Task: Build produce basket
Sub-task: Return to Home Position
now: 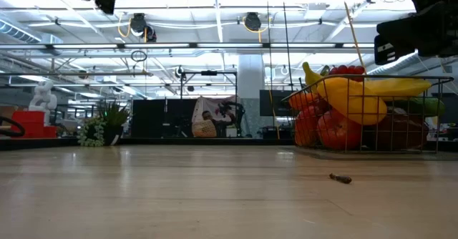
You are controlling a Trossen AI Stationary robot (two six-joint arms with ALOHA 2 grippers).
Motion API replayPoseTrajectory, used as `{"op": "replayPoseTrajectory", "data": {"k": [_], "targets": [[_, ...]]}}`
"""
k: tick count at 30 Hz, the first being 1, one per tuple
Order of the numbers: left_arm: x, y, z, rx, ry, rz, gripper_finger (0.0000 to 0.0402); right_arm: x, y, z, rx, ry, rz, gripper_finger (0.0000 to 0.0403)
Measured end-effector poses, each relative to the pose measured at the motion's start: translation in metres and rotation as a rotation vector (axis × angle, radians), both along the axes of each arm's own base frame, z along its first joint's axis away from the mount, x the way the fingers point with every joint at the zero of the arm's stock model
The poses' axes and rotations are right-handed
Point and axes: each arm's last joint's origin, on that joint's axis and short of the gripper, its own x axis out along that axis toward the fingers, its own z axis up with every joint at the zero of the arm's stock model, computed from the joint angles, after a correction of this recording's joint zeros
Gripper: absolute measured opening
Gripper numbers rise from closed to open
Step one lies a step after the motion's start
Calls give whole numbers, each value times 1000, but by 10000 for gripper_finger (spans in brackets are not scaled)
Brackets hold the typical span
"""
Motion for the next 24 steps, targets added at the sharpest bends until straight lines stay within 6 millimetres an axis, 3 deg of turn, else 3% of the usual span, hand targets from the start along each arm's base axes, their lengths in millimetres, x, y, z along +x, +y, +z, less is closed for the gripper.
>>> {"op": "replayPoseTrajectory", "data": {"k": [8,24], "targets": [[-23,6,-44,-97,3,-17,5,0,0,0,2,-2,2,0],[-46,9,-93,-111,21,-189,3,0,0,0,2,-3,2,0]]}}
